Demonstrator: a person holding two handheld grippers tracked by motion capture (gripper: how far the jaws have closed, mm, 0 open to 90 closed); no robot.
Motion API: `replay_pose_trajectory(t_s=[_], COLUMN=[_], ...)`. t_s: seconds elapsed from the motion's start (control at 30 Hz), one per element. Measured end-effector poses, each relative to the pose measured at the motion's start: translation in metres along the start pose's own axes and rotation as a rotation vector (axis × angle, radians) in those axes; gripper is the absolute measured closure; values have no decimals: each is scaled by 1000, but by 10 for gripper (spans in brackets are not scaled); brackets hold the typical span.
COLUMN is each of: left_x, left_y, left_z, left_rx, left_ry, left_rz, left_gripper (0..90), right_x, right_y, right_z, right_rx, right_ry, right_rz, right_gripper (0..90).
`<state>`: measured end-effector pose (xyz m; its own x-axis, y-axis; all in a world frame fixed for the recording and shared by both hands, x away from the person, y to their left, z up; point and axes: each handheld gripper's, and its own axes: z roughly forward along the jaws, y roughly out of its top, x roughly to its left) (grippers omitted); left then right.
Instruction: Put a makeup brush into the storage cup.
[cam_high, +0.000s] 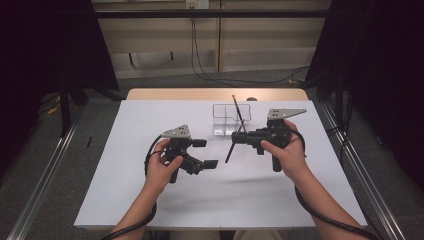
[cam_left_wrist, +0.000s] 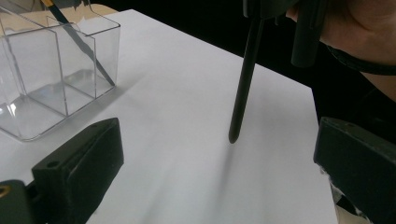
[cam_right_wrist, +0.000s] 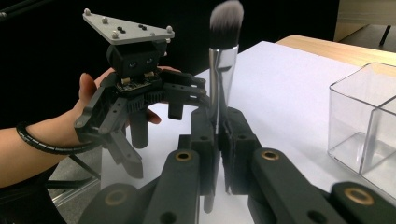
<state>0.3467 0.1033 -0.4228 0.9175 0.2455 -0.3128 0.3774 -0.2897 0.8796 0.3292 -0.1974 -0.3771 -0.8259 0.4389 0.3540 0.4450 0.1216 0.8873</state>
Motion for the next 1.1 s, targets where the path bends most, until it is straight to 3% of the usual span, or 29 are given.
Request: replay_pose_trajectory(t_s=[0.43,1.1], left_x=[3,6], left_y=[-2,-16], left_z=[-20,-62], left_rx=[-19,-36], left_ry=[25,105], left_rz=[11,16], left_gripper=[12,10], right_x=[-1,1], right_y=[-2,0], right_z=[-6,-4], right_rx=[-5,0], right_ry=[-16,-17], right_rz=[-11,-32], right_gripper=[846,846])
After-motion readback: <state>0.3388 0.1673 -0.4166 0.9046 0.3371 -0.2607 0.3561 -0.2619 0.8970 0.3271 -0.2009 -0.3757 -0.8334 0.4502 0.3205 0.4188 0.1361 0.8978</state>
